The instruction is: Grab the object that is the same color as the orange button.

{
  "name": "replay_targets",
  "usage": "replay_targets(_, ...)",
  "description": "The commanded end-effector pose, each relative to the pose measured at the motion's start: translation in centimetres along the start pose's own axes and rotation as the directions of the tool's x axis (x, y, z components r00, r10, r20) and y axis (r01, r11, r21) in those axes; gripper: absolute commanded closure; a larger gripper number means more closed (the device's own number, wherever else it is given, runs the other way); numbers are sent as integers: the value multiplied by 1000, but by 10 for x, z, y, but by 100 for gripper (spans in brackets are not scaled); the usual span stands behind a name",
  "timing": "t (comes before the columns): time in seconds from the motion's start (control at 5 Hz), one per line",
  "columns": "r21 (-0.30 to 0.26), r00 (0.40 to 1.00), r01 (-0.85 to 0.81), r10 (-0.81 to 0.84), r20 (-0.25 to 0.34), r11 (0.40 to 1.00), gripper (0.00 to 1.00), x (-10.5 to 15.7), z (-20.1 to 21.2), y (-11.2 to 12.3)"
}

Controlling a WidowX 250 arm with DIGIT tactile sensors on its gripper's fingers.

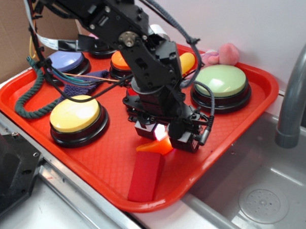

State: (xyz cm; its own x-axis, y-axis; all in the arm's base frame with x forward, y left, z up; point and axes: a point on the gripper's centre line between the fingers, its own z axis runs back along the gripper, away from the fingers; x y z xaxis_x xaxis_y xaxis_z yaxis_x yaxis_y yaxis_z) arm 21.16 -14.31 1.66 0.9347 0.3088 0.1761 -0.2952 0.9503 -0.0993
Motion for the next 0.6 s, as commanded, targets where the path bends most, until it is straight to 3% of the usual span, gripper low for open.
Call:
replay_targets(0.0, -26, 998, 70, -70, -9, 997, 100, 10, 13, -1)
replay_targets(0.2, -56, 985, 167, -170, -39, 984, 100, 28, 49, 9)
replay_targets(0.4, -81, 979, 198, -201, -26, 977, 100, 41, 71, 17)
